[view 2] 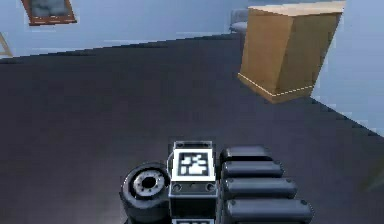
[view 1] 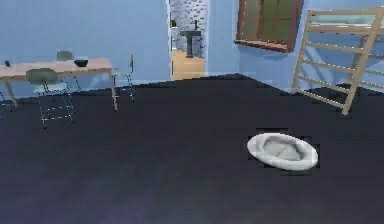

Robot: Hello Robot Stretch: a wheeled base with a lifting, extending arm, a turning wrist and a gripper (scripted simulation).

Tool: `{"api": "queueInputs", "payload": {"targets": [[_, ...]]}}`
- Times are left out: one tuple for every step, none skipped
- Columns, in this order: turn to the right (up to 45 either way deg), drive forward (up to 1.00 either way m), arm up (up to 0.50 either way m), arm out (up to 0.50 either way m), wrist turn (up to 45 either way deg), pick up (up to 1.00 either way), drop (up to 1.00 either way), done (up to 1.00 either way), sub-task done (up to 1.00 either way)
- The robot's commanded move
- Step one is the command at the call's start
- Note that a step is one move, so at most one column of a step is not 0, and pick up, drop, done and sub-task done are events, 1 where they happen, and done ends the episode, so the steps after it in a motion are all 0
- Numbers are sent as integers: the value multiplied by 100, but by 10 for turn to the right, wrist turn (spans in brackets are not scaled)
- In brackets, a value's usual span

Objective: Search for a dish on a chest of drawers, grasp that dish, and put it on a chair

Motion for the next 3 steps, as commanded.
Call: {"api": "queueInputs", "payload": {"targets": [[0, 100, 0, 0, 0, 0, 0, 0, 0], [-30, 0, 0, 0, 0, 0, 0, 0, 0], [0, 100, 0, 0, 0, 0, 0, 0, 0]]}}
